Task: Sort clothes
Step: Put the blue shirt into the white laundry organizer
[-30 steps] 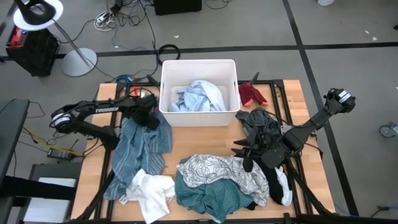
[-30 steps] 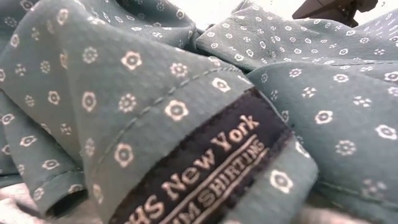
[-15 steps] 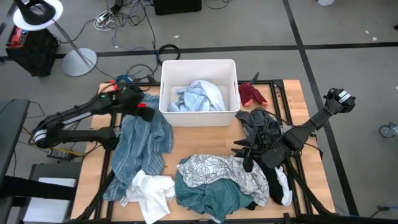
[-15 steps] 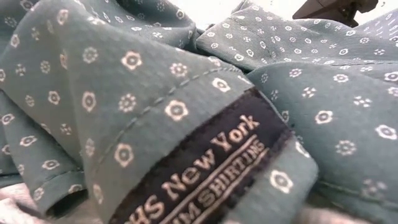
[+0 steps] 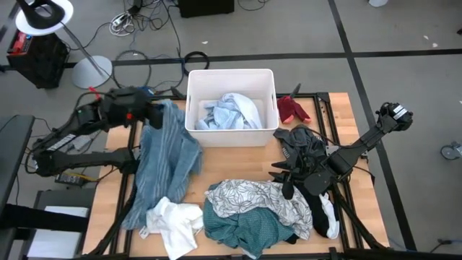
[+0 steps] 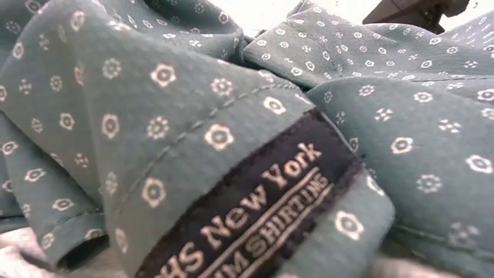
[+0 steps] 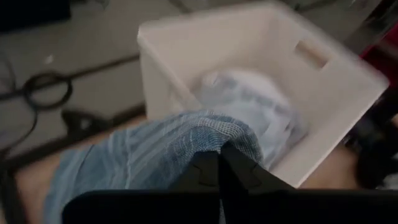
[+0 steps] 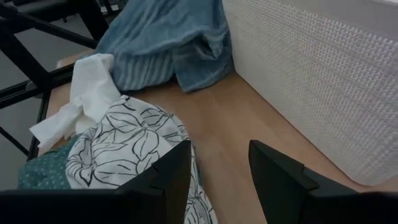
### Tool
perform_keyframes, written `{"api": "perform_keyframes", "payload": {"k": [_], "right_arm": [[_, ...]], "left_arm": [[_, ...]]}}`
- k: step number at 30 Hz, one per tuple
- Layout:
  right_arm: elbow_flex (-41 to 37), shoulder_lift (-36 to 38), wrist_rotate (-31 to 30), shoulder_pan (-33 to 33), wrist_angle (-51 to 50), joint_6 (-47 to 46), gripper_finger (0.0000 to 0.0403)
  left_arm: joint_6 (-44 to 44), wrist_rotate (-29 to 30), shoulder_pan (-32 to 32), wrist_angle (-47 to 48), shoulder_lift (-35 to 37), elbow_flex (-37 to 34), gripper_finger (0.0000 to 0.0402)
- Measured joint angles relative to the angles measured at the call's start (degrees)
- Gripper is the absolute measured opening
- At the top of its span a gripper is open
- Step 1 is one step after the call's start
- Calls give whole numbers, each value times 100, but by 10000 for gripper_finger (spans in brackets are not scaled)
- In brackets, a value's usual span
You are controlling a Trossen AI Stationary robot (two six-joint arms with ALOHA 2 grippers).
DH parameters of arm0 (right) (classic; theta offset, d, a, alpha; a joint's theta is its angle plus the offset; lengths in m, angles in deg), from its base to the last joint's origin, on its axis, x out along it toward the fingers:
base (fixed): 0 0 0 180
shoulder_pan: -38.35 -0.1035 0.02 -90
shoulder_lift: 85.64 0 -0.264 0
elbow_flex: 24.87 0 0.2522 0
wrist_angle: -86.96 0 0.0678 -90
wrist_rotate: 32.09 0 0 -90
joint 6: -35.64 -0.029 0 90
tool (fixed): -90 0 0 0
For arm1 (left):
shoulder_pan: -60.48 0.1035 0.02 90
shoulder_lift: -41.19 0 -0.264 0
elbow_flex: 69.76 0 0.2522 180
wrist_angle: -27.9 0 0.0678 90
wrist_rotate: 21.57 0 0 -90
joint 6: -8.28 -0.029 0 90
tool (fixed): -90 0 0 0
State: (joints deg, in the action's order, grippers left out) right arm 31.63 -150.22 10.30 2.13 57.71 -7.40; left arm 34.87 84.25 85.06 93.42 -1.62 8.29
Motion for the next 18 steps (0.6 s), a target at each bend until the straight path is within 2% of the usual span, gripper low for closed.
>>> {"api": "perform_keyframes", "payload": {"k": [6,11,15,18], "right_arm": [[0,0,-70,2,-10,0,162],[0,0,-70,2,-13,0,162],[0,0,-70,2,-44,0,162],[0,0,-71,2,-59,-2,162]], "left_arm": [[-460,-1,0,-731,-335,729,0],[-789,-71,0,-841,-783,1462,0],[-1010,-343,0,-956,-1238,2251,0],[-1209,-681,2,-1430,-1600,2825,0]]}}
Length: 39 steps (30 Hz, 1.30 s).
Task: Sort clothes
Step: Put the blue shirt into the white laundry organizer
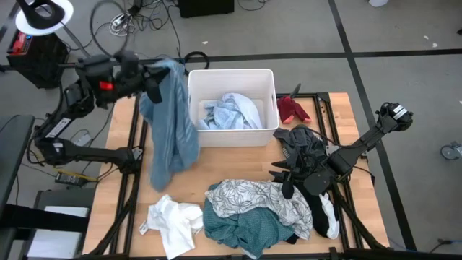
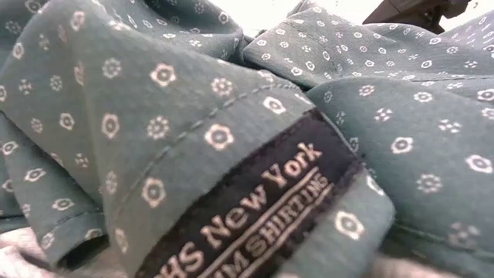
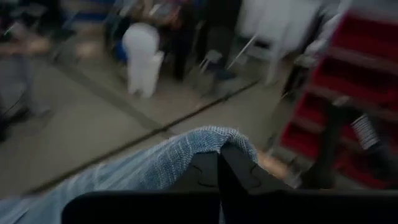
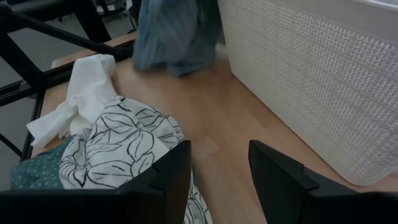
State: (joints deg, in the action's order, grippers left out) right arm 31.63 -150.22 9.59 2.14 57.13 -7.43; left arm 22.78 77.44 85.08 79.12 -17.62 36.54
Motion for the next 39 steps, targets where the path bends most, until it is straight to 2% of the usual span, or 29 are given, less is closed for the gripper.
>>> {"api": "perform_keyframes", "payload": {"k": [3,10,22,24,27,30,33,36,39], "right_arm": [[0,0,-1,0,0,0,160],[0,0,-1,0,-34,0,160],[0,0,-1,-4,-79,0,160],[0,0,1,-4,-83,0,160],[0,0,1,-4,-106,0,160],[0,0,1,-4,-177,-6,160],[-2,0,1,-4,-173,-7,160],[0,0,1,-4,-175,-2,160],[-2,0,1,-4,-185,-4,160]], "left_arm": [[-115,-331,-2,-640,-403,593,0],[-238,-676,2,-1496,-1561,2001,0],[-236,-690,64,-4058,-3407,4096,0],[-234,-690,64,-4510,-3630,4254,0],[-233,-680,96,-5061,-3721,4104,0],[-231,-694,160,-4920,-3808,4104,0],[-288,-999,210,-4288,-3833,4102,0],[-647,-1310,206,-3126,-3831,4102,0],[-1076,-1344,201,-1605,-3832,4099,0]]}}
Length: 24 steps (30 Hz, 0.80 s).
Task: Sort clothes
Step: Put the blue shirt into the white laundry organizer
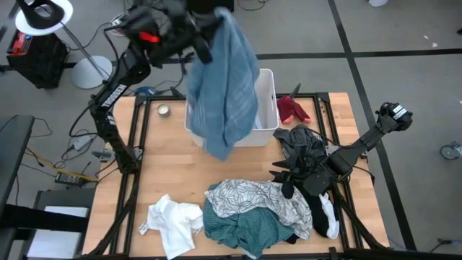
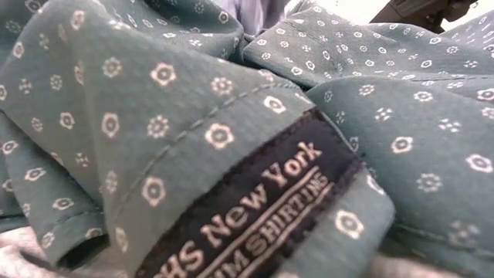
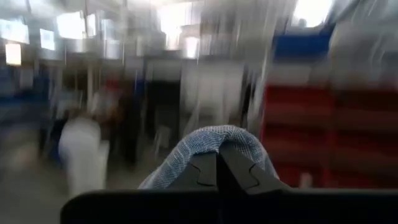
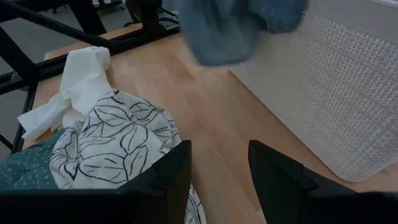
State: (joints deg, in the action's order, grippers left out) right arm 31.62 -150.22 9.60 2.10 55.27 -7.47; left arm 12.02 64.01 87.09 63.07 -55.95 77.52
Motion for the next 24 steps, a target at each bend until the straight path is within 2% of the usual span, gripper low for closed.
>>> {"api": "perform_keyframes", "payload": {"k": [6,10,15,24], "right_arm": [[0,0,0,0,-9,0,159],[0,0,-2,0,-16,-19,159],[0,0,-2,0,-18,-35,159],[0,0,-2,0,-22,-69,159]], "left_arm": [[-464,490,58,2806,-65,-14,0],[-467,620,76,3672,-77,-446,0],[-454,623,74,3715,-80,-1423,0],[-325,480,71,2610,-84,-3562,5]]}}
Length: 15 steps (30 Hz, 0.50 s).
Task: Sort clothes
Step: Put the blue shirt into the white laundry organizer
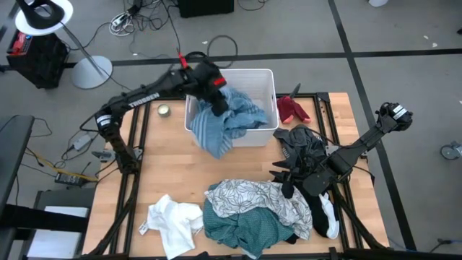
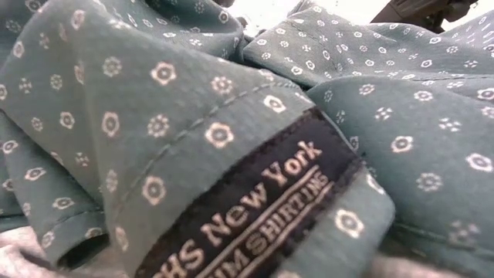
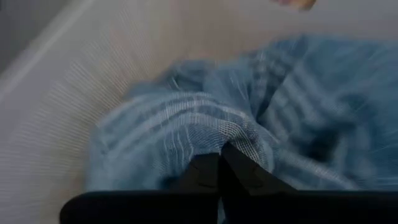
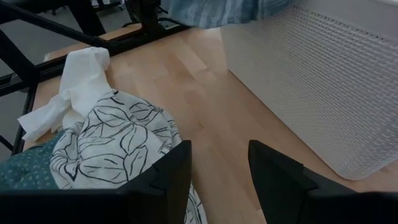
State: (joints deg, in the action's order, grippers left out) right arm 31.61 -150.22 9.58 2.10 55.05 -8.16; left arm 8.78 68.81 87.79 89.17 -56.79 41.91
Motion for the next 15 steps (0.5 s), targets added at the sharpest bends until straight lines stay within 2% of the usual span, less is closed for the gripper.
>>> {"api": "perform_keyframes", "payload": {"k": [7,15], "right_arm": [[0,0,0,0,0,17,159],[0,0,-3,-1,-2,10,159]], "left_arm": [[35,-46,3,-1008,0,-1111,34],[105,343,6,-1413,0,-1373,128]]}}
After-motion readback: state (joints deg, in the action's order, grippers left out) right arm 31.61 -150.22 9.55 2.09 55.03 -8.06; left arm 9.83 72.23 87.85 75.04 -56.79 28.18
